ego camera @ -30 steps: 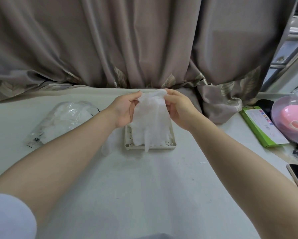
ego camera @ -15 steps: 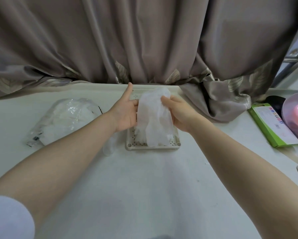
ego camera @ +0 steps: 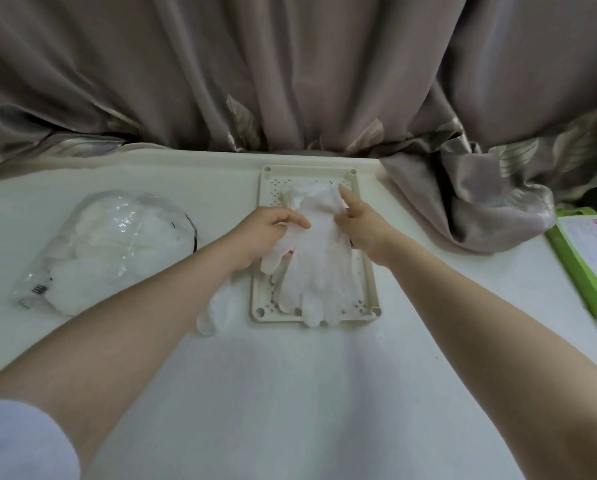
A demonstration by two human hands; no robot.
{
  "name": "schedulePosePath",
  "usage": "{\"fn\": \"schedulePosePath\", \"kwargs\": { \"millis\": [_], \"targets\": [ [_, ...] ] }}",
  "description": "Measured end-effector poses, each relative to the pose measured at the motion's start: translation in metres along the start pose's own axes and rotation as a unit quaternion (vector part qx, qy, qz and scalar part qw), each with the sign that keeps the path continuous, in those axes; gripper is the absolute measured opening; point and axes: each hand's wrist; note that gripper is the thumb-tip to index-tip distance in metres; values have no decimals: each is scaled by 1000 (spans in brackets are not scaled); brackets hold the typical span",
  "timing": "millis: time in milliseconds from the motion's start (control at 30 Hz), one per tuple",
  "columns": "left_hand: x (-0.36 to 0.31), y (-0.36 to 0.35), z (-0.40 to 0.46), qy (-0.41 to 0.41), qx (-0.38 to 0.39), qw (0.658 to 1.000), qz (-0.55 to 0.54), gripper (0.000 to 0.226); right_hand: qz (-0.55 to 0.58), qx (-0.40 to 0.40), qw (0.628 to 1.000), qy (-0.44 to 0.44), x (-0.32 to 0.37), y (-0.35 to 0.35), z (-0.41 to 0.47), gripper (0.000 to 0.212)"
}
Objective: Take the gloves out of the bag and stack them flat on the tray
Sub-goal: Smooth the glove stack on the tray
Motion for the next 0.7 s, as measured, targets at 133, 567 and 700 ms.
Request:
{"fn": "schedulePosePath", "kwargs": {
  "millis": [133, 567, 700],
  "targets": [
    [9, -1, 27, -21, 4, 994, 111, 39, -14, -22, 999, 30, -3, 3, 26, 54],
    [25, -5, 35, -39, 10, 936, 350, 38, -477, 5, 847, 236, -28, -14, 7, 88],
    [29, 6, 20, -4, 54, 859, 509, 44, -627, 62, 776, 20, -44, -16, -4, 105]
  ]
}}
Point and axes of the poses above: each hand's wrist, its own z-axis towards the middle knuckle, its own y-axis out of the back of the hand, x = y × z, and after that the axes turned 8 degrees about z, right-handed
